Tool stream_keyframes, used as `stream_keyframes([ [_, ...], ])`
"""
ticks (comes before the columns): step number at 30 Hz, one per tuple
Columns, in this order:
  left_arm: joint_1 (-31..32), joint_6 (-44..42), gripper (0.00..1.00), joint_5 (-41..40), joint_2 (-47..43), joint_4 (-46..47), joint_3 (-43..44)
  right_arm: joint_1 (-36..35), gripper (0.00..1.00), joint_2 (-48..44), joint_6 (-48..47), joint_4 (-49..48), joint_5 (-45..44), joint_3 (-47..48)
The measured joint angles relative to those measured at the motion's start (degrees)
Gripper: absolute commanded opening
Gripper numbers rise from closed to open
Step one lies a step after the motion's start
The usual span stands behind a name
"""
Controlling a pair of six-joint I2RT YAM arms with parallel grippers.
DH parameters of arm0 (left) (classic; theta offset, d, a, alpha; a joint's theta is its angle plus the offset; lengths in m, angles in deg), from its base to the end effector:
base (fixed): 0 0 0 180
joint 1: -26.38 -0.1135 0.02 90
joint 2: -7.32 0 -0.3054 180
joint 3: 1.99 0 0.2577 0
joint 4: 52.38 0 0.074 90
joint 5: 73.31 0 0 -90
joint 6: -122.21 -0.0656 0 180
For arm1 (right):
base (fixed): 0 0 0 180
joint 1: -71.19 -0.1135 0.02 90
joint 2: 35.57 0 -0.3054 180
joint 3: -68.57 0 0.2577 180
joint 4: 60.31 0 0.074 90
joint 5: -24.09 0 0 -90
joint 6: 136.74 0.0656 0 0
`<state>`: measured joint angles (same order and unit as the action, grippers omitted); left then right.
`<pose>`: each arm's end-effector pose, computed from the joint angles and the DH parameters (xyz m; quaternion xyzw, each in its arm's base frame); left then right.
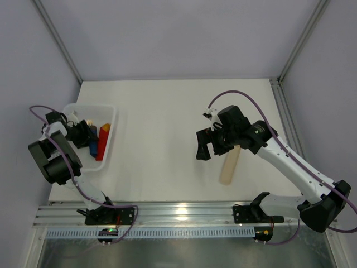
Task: Place the utensils on the paper napkin and roll it up
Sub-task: Place the utensils in the bin.
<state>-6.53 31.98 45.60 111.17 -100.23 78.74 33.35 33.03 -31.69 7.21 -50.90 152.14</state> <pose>0.3303 0.1760 0.1846 -0.2291 0.9281 -0.1903 0.2236 0.1799 0.1613 0.3554 -0.2266 0.9122 0.2525 0.2299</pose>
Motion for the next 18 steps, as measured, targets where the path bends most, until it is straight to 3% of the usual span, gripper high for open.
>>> stream_keyframes([
  [18, -1.05, 1.79, 0.55, -11.96, -6.75, -0.66, -0.76, 0.04, 0.96, 0.0, -0.15, 0.0, 0.15, -0.07],
])
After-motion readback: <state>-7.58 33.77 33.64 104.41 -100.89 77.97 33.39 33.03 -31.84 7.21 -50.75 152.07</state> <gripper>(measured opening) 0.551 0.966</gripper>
